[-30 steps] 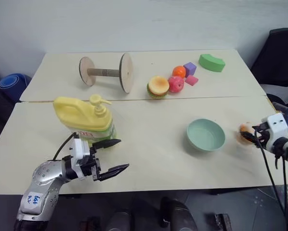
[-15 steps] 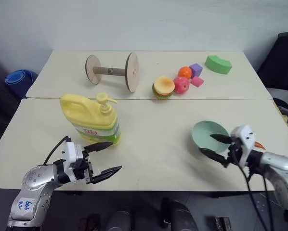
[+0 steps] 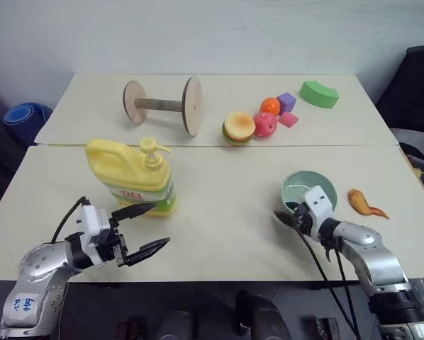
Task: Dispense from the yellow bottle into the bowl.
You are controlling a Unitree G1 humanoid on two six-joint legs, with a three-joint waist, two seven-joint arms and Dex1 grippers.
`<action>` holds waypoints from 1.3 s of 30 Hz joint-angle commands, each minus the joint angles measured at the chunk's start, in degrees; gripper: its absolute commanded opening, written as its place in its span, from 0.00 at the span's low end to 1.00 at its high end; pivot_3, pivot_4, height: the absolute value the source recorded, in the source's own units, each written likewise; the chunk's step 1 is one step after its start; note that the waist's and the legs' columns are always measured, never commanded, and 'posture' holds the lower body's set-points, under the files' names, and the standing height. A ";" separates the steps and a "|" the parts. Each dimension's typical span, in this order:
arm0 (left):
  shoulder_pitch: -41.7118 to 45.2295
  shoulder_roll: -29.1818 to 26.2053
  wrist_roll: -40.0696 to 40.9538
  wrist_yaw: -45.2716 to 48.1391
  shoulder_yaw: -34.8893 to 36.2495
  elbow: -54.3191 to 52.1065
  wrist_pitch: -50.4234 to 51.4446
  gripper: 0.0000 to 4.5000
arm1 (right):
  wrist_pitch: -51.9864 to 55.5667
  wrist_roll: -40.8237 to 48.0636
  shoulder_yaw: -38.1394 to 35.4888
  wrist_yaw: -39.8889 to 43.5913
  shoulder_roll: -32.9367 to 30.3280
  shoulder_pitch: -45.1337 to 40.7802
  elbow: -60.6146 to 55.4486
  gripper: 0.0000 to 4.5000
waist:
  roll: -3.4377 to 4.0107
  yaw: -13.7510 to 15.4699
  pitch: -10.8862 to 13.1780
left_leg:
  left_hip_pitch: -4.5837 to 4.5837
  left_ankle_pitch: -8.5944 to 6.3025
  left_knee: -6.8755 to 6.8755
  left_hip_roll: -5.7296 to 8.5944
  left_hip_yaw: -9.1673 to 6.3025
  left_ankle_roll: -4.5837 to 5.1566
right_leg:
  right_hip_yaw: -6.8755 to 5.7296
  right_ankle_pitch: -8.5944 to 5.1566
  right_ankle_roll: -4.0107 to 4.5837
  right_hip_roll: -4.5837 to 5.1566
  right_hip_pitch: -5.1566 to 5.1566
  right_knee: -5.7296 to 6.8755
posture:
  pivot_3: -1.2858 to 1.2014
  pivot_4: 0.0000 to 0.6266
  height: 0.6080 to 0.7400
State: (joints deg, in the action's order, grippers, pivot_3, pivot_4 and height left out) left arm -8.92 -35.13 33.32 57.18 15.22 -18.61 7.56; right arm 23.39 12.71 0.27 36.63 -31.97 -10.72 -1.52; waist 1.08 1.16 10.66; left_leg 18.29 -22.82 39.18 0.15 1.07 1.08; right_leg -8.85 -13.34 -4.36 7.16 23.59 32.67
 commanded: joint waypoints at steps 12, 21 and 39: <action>-3.21 -6.77 42.26 -19.09 27.74 -14.43 16.87 0.65 | -1.40 2.98 5.28 18.42 -5.57 -12.84 -7.54 0.00 | -0.14 -0.38 0.09 | 0.00 0.06 0.03 -0.05 -0.14 -0.08 | 0.00 -0.04 0.08 0.03 0.02 -0.12 | 0.52 0.24 1.00; 21.41 -14.46 25.95 -15.31 10.94 -5.01 14.39 0.00 | 5.37 2.85 16.43 27.94 -4.72 -29.63 -13.64 0.00 | -0.16 0.04 0.08 | 0.02 0.16 0.03 0.05 -0.24 -0.19 | -0.12 -0.07 0.11 -0.54 -0.01 0.15 | 0.52 0.24 1.00; 38.66 -9.99 6.67 -14.47 -4.61 6.07 19.86 0.00 | 4.68 -2.99 24.33 30.58 2.02 -43.18 -9.83 0.00 | -0.38 -1.25 0.07 | 0.02 0.24 0.03 -0.08 -0.12 -0.33 | -0.09 -0.04 0.07 -0.61 0.08 0.20 | 0.52 0.24 1.00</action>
State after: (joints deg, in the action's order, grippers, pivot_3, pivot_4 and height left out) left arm 29.31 -44.38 41.19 43.67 10.86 -12.55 25.69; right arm 28.66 9.60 25.11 67.42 -30.61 -51.70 -10.64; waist 0.70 -0.09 10.74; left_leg 18.30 -22.58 39.21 0.08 0.95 0.75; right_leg -8.94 -13.39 -4.29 6.55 23.66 32.88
